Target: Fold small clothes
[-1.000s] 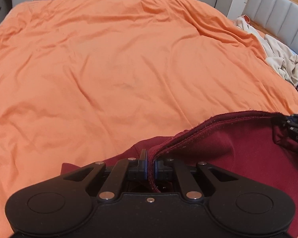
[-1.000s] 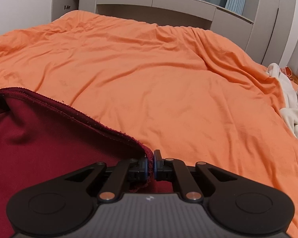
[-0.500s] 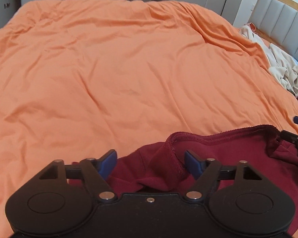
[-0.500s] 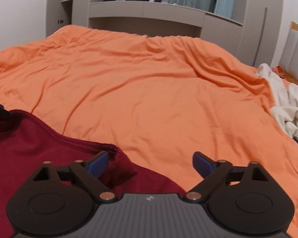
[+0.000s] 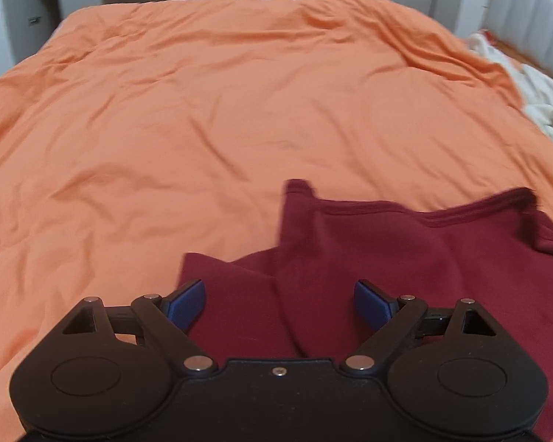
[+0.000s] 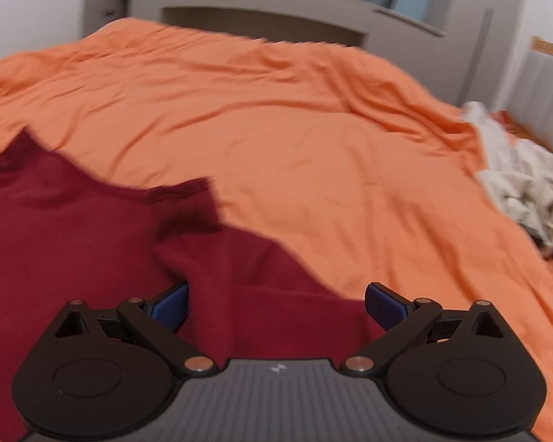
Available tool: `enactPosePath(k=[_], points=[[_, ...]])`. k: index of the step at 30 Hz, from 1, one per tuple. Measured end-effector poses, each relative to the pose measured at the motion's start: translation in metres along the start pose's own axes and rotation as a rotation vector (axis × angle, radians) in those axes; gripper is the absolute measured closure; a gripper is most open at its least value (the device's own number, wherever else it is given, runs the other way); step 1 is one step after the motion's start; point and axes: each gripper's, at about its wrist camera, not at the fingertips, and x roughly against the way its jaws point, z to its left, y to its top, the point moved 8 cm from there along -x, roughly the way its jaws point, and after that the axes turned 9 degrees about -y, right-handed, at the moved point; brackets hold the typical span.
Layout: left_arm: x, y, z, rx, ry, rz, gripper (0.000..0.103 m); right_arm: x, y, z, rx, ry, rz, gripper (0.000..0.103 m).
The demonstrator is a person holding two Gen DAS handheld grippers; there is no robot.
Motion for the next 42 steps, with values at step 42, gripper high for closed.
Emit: enactPosePath(k=[42], points=[[0.112, -0.089, -0.029, 0.17, 0.111, -0.161, 0.001, 0.126, -0.071, -0.037, -0.201, -0.235, -0.071, 0.0]])
